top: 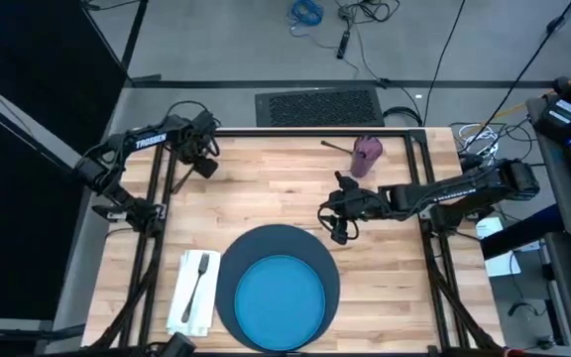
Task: Set table place
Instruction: Put the knife to the right side of the blue table mat
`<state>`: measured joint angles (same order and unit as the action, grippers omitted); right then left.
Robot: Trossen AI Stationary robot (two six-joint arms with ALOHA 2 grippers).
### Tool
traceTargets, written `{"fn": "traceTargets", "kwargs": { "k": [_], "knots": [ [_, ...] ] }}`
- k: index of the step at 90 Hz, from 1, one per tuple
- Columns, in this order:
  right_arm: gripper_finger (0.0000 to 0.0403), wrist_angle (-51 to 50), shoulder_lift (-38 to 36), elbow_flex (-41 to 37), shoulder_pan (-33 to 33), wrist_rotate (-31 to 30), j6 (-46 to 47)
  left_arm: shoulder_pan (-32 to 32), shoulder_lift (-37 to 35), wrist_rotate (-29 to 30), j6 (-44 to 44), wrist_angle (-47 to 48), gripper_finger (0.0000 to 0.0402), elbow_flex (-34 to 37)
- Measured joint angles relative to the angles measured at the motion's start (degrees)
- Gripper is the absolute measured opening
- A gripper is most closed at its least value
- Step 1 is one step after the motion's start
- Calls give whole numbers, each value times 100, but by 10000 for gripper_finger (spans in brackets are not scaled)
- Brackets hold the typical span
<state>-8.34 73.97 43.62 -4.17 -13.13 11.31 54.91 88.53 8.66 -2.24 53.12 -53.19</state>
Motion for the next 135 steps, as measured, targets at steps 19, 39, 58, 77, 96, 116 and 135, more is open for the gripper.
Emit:
{"fn": "traceTargets", "kwargs": {
  "k": [19,39,58,77,96,116,135],
  "knots": [
    [144,-9,0,-1,1,6,0,23,144,-6,-51,-183,160,0],
    [144,-10,0,-1,0,151,-2,298,761,8,-607,-227,160,0],
    [144,-15,0,-1,-2,151,-2,284,1134,-28,-489,-264,160,-36],
    [144,-17,0,-1,-4,151,-2,296,1165,-333,-178,-290,160,-33],
    [144,-11,0,2,-4,149,-2,295,1174,-773,15,-288,160,-26],
    [144,-11,0,-1,-6,149,-3,296,1181,-983,293,-276,160,-26],
    [144,-10,0,0,-6,146,-4,295,1196,-1235,457,-228,160,-109]
  ]
}}
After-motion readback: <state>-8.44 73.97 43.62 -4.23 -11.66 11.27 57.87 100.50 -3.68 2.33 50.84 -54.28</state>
